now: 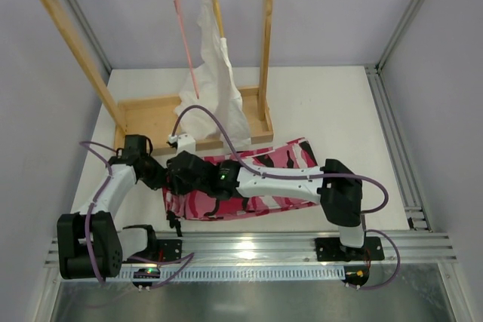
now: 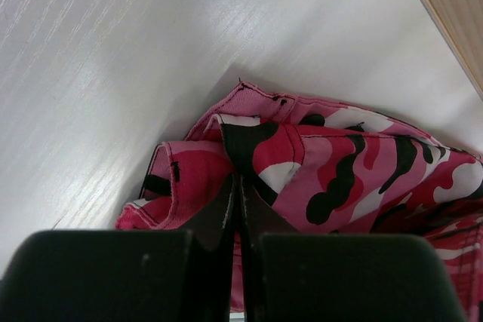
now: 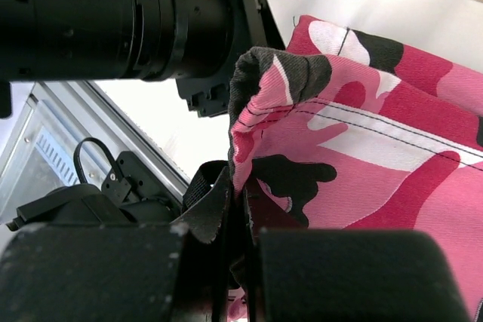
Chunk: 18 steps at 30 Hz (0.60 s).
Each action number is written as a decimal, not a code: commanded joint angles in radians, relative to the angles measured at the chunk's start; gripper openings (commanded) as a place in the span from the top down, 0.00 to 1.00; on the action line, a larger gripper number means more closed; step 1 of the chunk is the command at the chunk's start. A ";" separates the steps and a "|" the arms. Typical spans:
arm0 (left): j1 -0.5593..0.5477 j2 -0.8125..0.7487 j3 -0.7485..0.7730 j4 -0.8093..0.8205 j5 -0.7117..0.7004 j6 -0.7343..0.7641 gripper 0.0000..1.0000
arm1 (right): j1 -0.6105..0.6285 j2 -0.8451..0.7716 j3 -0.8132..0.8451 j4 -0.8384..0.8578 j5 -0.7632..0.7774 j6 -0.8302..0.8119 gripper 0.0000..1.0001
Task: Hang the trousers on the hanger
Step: Fold the trousers
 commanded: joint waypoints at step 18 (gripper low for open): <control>0.012 -0.006 0.394 -0.240 -0.237 0.130 0.35 | 0.025 -0.133 -0.008 -0.077 0.108 0.033 0.52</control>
